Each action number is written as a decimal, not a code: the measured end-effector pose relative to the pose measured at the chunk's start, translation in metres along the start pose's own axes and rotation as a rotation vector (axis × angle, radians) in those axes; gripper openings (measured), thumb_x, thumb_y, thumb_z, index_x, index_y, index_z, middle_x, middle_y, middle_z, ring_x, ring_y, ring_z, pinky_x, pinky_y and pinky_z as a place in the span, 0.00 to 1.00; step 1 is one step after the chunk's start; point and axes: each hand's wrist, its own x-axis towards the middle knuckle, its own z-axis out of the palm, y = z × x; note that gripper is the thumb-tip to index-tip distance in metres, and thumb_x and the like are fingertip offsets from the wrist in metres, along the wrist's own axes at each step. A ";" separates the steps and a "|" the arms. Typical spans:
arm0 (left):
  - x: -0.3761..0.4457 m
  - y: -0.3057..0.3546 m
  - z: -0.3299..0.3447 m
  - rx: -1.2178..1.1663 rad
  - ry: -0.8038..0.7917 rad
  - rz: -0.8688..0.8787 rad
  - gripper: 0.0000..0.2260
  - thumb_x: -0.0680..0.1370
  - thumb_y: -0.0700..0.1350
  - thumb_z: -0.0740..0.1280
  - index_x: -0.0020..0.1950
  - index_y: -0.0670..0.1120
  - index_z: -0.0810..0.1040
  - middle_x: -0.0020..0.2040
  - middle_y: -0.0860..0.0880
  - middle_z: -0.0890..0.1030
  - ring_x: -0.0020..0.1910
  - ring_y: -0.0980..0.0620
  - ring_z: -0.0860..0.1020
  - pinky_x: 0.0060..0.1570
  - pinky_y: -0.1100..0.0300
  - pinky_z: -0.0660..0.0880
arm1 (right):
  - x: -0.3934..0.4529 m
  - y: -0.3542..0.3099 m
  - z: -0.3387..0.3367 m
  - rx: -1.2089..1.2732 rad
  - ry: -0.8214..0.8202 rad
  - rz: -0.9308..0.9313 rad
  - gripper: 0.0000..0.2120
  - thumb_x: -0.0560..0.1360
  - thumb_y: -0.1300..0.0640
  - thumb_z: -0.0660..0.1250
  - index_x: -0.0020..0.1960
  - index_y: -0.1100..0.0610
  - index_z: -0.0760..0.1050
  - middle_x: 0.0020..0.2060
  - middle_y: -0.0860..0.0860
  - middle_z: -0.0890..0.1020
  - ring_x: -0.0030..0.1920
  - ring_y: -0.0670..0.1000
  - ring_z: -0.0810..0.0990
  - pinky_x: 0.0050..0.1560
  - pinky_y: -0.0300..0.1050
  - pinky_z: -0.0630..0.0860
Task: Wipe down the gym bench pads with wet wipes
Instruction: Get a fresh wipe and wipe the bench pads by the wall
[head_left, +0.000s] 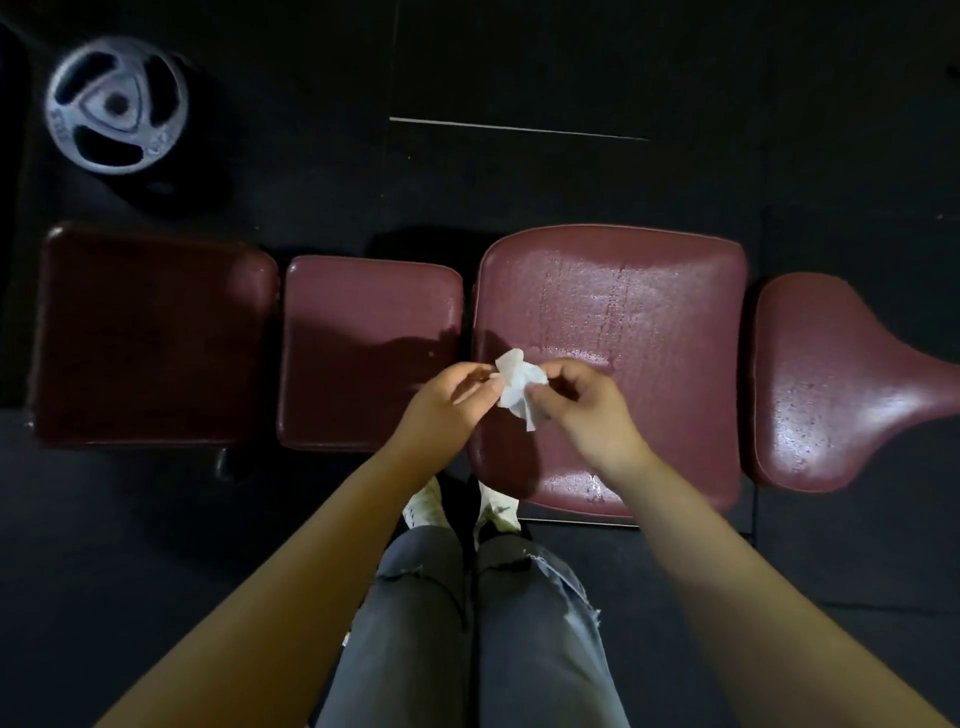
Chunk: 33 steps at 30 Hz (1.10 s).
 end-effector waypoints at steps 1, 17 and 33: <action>-0.006 0.003 -0.001 -0.079 0.013 0.013 0.07 0.79 0.49 0.68 0.56 0.52 0.81 0.52 0.57 0.83 0.51 0.65 0.80 0.52 0.69 0.74 | -0.006 -0.004 0.003 0.032 -0.002 0.000 0.04 0.77 0.63 0.67 0.48 0.56 0.80 0.38 0.53 0.84 0.40 0.49 0.81 0.48 0.47 0.78; -0.044 0.023 0.000 -0.019 0.036 0.431 0.05 0.78 0.38 0.68 0.46 0.49 0.78 0.45 0.55 0.81 0.47 0.58 0.80 0.49 0.67 0.73 | -0.067 -0.023 0.026 0.619 0.292 0.094 0.04 0.77 0.58 0.69 0.44 0.58 0.76 0.43 0.61 0.83 0.43 0.58 0.81 0.49 0.51 0.79; -0.024 -0.034 0.018 0.881 0.001 0.506 0.14 0.74 0.39 0.68 0.60 0.47 0.81 0.58 0.50 0.80 0.61 0.46 0.74 0.60 0.47 0.72 | -0.035 0.023 -0.029 0.273 0.396 0.096 0.11 0.76 0.68 0.66 0.42 0.53 0.78 0.31 0.47 0.84 0.32 0.45 0.82 0.35 0.41 0.80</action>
